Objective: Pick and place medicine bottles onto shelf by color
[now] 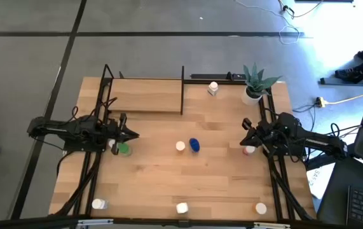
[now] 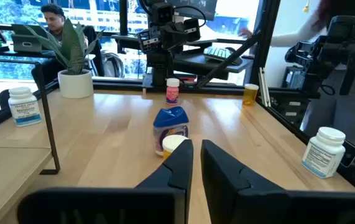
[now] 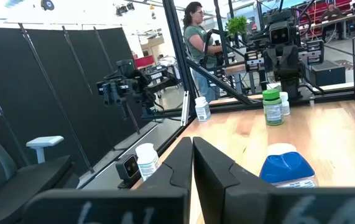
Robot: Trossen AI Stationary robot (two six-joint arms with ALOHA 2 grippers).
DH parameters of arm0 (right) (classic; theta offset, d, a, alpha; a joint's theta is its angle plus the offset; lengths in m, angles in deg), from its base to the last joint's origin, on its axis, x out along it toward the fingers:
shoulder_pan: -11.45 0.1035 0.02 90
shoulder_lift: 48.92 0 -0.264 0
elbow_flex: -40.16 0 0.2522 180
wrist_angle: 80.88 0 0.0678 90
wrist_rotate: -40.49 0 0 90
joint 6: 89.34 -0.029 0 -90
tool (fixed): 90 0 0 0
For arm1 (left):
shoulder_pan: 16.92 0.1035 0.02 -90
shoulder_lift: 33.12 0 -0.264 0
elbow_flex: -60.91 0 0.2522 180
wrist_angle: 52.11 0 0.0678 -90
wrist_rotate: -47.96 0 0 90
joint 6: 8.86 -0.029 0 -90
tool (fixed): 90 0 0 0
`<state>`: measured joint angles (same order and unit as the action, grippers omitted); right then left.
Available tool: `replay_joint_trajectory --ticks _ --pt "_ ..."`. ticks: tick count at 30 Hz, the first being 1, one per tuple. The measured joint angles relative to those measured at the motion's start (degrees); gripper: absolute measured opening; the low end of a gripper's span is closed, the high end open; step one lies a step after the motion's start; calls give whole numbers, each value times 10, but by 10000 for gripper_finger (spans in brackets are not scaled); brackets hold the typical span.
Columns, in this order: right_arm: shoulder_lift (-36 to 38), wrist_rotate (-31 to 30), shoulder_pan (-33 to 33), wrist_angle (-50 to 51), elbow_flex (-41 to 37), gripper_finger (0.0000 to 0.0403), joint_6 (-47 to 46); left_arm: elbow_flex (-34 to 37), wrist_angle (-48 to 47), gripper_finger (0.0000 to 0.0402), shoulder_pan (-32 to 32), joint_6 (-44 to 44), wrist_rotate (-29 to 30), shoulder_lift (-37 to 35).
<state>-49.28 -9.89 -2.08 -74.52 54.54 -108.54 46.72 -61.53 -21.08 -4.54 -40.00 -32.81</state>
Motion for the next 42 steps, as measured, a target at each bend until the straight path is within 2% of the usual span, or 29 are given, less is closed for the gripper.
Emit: replay_joint_trajectory --ticks 36,42 --pt "0 0 0 0 0 17 1 0 0 27 0 0 0 0" --pt "0 -38 0 0 0 17 8 0 0 27 0 -4 0 0"
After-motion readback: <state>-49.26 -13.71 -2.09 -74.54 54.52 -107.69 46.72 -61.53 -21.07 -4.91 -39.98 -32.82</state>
